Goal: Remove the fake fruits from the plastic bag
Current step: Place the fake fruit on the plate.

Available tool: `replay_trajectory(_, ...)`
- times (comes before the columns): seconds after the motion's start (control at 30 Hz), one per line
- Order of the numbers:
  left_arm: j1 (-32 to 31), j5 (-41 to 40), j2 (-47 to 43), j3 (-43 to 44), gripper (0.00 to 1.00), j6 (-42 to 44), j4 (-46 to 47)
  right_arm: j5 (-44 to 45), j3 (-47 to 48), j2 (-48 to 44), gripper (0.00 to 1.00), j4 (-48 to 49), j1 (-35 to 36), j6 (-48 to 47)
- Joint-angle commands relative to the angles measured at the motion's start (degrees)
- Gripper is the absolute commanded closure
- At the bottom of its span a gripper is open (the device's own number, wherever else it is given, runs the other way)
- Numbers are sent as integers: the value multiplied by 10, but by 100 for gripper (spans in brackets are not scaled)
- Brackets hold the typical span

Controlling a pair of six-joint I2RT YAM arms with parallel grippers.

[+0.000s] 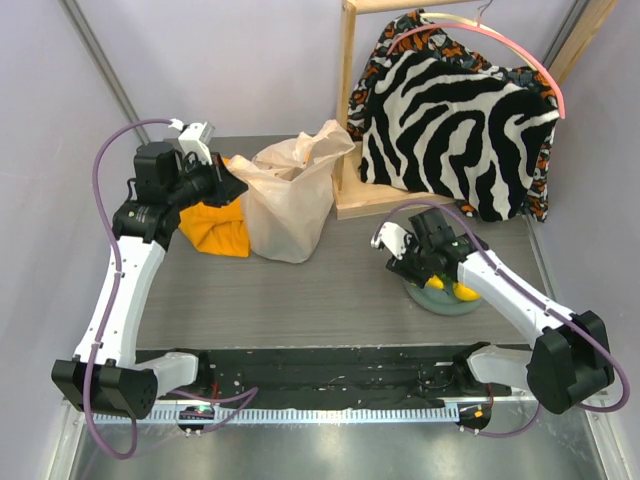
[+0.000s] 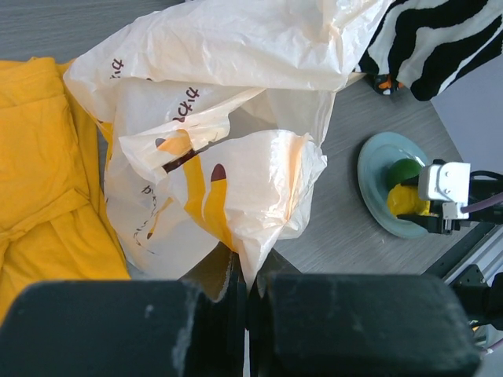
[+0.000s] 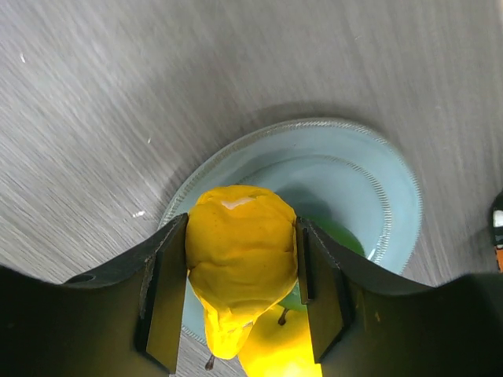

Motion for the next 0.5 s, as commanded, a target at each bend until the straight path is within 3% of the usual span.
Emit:
replay_trajectory(0.0,0,-3,-2,2,100,2,26,22,-64,-33,96,31,-4,-70)
replay_trajectory(0.13,0,-9,-4,-3,100,2,25,30,-142,-112,96,68,-5,-124)
replay_trajectory(0.2,0,-8,1,2,100,2,23,30,-167,-150,89,79,-5,-142)
replay_trajectory(0.23,0,-7,2,4,100,2,24,30,-175,-159,73,92,-5,-147)
replay_trajectory(0.3,0,-5,9,9,100,3,24,51,-183,-172,59,100,-6,-152)
replay_trajectory(0.33,0,-6,11,10,100,4,24,55,-183,-171,41,100,-5,-151)
replay_trajectory(0.43,0,-1,18,15,100,9,20,44,-159,-163,27,77,-5,-130)
replay_trajectory(0.47,0,0,19,17,100,13,17,1,-126,-162,18,61,-5,-114)
